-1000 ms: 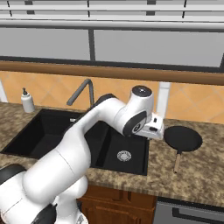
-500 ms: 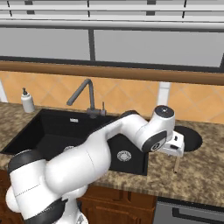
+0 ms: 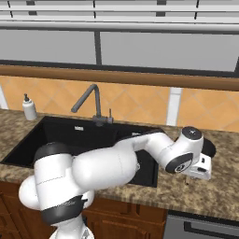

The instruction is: Pick the pan and sponge and place them into the sink. Then turn on the water.

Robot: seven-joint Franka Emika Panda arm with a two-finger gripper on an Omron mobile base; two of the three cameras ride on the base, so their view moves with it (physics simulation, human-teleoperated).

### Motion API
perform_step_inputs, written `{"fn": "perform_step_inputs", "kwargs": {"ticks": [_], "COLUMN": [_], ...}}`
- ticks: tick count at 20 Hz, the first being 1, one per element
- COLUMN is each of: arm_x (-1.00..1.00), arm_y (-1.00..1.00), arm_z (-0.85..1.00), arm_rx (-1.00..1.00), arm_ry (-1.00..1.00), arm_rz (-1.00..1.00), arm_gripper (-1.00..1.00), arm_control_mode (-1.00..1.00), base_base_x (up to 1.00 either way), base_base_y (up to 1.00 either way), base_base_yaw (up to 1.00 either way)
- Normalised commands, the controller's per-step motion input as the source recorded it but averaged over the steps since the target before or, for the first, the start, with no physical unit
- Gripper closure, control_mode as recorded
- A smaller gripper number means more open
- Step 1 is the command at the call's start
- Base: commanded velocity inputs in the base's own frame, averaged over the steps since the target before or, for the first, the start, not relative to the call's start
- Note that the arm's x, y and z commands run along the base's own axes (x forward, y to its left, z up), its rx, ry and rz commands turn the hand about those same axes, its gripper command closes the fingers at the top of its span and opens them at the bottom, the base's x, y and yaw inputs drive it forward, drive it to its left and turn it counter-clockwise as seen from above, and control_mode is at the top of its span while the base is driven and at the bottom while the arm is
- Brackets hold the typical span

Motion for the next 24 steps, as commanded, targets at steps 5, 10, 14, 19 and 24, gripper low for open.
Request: {"fn": "perform_step_inputs", "kwargs": {"ticks": [5,10,14,19,24], "arm_x": [0.19,0.38,0.38,0.20,0.10], "arm_y": [-0.15,0.00,-0.02,-0.22,-0.20], "arm_z": [-0.29,-0.25,-0.29,-0.29,-0.31], "arm_rx": [0.00,0.00,0.00,0.00,0.00], "arm_ry": [0.01,0.00,0.00,0.00,0.00], "arm_rz": [0.00,0.00,0.00,0.00,0.00], "arm_gripper": [-1.00,-1.00,-1.00,-1.00,-1.00], "arm_control_mode": [-1.00,-1.00,-1.00,-1.00,-1.00], "base_base_x": [0.00,0.00,0.00,0.00,0.00], "base_base_y": [0.00,0.00,0.00,0.00,0.00], "base_base_yaw": [0.00,0.00,0.00,0.00,0.00]}}
